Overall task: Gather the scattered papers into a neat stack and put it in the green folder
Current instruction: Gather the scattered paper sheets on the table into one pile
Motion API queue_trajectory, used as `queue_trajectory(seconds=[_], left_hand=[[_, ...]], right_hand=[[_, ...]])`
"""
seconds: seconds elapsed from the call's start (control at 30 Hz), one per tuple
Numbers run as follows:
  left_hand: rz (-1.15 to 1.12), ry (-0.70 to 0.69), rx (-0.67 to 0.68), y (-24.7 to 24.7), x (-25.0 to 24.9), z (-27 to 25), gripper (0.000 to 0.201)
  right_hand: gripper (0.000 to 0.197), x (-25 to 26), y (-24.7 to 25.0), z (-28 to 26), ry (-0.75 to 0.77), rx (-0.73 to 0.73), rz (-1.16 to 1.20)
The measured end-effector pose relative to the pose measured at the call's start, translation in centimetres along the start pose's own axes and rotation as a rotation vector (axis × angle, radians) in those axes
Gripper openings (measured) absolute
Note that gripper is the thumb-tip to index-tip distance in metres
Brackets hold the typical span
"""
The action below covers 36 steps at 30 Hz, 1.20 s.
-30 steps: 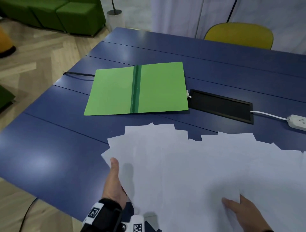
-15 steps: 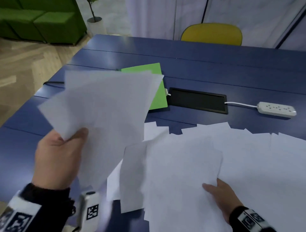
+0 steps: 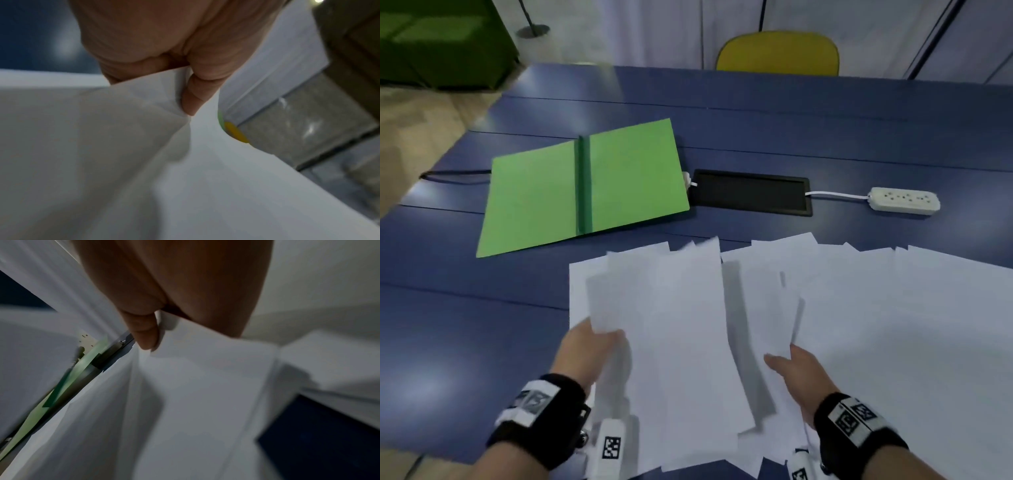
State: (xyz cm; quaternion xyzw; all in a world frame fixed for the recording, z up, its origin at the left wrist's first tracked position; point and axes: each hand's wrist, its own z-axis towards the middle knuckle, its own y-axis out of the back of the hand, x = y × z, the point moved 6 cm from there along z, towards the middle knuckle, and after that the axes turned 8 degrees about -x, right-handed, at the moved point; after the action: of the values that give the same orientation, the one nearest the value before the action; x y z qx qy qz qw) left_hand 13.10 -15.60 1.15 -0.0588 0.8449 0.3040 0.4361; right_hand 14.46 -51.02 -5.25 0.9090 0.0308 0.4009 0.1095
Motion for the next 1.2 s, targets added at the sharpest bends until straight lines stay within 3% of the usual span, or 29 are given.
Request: queue_trajectory(seconds=[0.07, 0.17, 0.33, 0.37, 0.43, 0.5, 0.57, 0.63, 0.8, 0.93, 1.1, 1.2], left_hand=[[0.141, 0.004, 0.021, -2.2, 1.6, 0.2, 0.015], [0.178, -0.008, -0.036, -4.1, 1.9, 0.2, 0.010], [0.080, -0.088, 0.130, -7.4, 0.2, -1.3, 0.015], [0.113, -0.106, 0.104, -6.9, 0.1, -1.0, 0.019], [0.246, -0.101, -0.070, -4.3, 0.4, 0.7, 0.035], [0.380, 0.025, -0.243, -0.5, 2.0, 2.9, 0.051], [0.477, 0.199, -0.321, 2.6, 4.0, 4.5, 0.059], [0.526, 0.295, -0.327, 4.0, 5.1, 5.2, 0.064], [0.585, 0.319, -0.254, 2.6, 4.5, 5.0, 0.082], [0.461, 0.337, -0.196, 1.8, 4.4, 5.2, 0.070], [0.322, 0.344, -0.206, 1.5, 4.3, 5.4, 0.036], [0.265, 0.311, -0.248, 1.3, 4.2, 5.1, 0.030]], right_hand=[[0.013, 0.2, -0.1, -0.3, -0.030, 0.017, 0.073], [0.012, 0.7, -0.3, -0.8, -0.037, 0.054, 0.121], [0.010, 0.6, -0.1, -0.6, 0.023, 0.040, 0.033], [0.011, 0.4, 0.0, -0.5, 0.017, 0.028, 0.020], [0.013, 0.2, 0.1, -0.1, 0.019, 0.006, -0.013], [0.014, 0.0, 0.2, 0.1, 0.020, -0.007, -0.021], [0.015, -0.3, 0.2, 0.3, 0.008, -0.017, -0.026], [0.019, -0.6, 0.2, 0.7, -0.002, -0.030, -0.023], [0.014, -0.2, 0.2, 0.3, 0.020, -0.023, -0.016], [0.013, 0.2, 0.2, 0.1, 0.030, -0.013, -0.019], [0.011, 0.3, 0.2, 0.0, 0.021, -0.009, -0.032], [0.011, 0.5, 0.2, -0.2, 0.020, -0.004, -0.029]])
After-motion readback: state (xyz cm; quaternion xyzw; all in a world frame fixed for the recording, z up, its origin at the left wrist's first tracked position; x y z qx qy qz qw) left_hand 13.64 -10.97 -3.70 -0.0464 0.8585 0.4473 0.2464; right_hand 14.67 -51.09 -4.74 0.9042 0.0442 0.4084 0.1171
